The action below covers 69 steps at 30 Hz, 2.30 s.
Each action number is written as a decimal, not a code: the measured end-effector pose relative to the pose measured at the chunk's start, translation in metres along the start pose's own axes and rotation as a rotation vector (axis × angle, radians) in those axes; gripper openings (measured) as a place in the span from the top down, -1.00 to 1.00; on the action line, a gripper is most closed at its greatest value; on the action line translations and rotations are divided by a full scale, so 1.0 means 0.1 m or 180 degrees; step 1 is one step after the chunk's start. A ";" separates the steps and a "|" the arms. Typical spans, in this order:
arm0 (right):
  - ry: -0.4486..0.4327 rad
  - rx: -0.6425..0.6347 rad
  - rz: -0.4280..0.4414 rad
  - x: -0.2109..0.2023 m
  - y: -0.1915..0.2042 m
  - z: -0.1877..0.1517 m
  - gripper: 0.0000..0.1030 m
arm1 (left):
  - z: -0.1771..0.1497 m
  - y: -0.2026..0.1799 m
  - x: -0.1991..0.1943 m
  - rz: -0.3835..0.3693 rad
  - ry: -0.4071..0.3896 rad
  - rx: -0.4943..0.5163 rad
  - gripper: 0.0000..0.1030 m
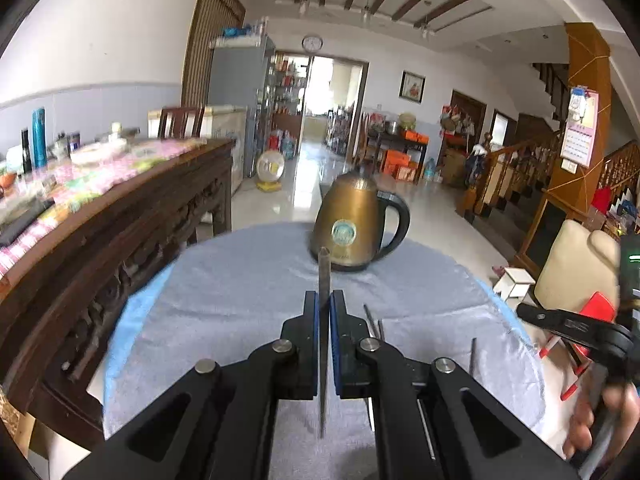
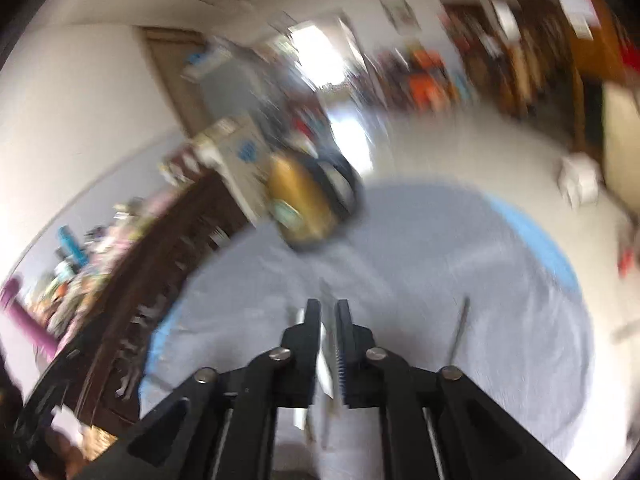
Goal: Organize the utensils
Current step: 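Lift the held chopsticks with both tools and carry them toward the green cup, then open both tools above the green cup to drop the chopsticks in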
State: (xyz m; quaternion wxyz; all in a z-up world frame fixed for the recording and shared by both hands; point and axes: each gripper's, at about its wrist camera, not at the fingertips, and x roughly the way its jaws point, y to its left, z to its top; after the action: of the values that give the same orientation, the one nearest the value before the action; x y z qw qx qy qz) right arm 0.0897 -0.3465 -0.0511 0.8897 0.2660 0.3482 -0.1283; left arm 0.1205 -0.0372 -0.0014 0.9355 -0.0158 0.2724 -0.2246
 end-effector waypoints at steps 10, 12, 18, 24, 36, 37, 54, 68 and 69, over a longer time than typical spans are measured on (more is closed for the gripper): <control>0.1062 0.0620 -0.0763 1.48 -1.35 0.13 0.27 | -0.10 0.13 0.58 -0.0113 0.0322 -0.0073 0.90; 0.1154 0.0582 -0.0863 1.68 -1.38 0.14 0.27 | -0.06 0.11 0.63 -0.0149 0.0348 -0.0068 0.90; 0.1245 0.0254 -0.1334 2.01 -1.29 0.15 0.29 | -0.05 -0.03 0.65 -0.0211 0.0342 0.0027 0.90; 0.1315 -0.0030 -0.1397 2.01 -1.10 0.11 0.87 | -0.08 -0.12 0.57 -0.0230 0.0316 0.0084 0.90; 0.0284 -0.0258 -0.0608 0.77 -0.52 0.01 0.87 | 0.09 -0.14 -0.06 -0.0258 -0.0018 0.0125 0.90; 0.0150 -0.0266 -0.0521 0.58 -0.45 -0.01 0.87 | 0.10 -0.16 -0.10 -0.0265 -0.0041 0.0130 0.90; -0.1130 -0.0547 0.0684 -1.40 0.57 -0.12 0.87 | 0.35 -0.34 -1.02 -0.0608 -0.0422 0.0135 0.90; -0.0583 -0.0896 0.0903 -1.09 0.96 -0.71 0.87 | -0.10 -0.47 -0.60 -0.0699 0.0241 0.0238 0.90; -0.0500 -0.0909 0.0882 -1.01 0.94 -0.75 0.87 | -0.14 -0.44 -0.52 -0.0686 0.0322 0.0218 0.90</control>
State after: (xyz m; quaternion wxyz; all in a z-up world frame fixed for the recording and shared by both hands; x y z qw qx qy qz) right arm 0.0138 -0.2222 0.0081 0.9519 0.1717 0.2525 0.0256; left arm 0.0558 -0.0535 0.0194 0.8910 -0.0017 0.3080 -0.3336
